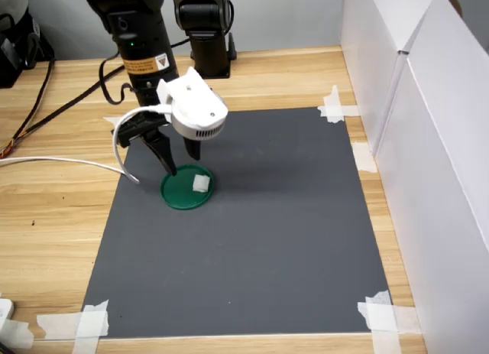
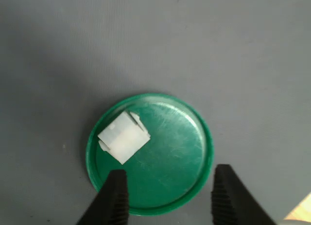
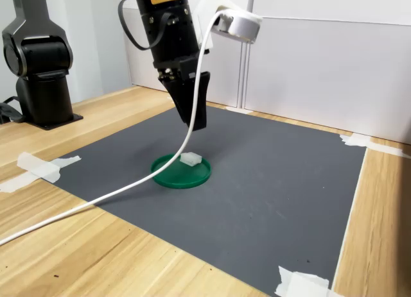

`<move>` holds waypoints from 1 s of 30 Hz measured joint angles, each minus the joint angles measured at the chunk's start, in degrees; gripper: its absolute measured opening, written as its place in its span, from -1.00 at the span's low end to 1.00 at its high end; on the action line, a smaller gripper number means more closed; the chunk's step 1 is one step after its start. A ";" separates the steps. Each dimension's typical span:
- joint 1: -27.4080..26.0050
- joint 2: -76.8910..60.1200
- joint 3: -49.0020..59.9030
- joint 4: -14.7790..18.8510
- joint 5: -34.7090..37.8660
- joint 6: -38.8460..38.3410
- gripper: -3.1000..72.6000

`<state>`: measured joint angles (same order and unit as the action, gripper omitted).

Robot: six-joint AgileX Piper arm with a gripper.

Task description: Grasp a white terminal and put it in the green lid.

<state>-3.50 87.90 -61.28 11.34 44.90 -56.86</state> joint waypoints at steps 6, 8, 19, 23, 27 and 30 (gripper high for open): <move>0.00 -6.63 2.86 2.56 -2.36 -0.83 -0.45; 0.00 -10.41 6.00 3.75 -5.57 -1.86 -0.71; 0.00 -34.08 22.27 9.50 -23.37 6.56 -0.96; 0.00 -42.07 25.53 10.43 -24.80 17.53 -0.96; 0.00 -50.47 28.40 10.57 -25.00 25.90 -0.96; 0.00 -56.29 30.52 10.59 -25.01 29.07 -0.96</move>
<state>-3.50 31.61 -30.76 21.93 19.89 -27.79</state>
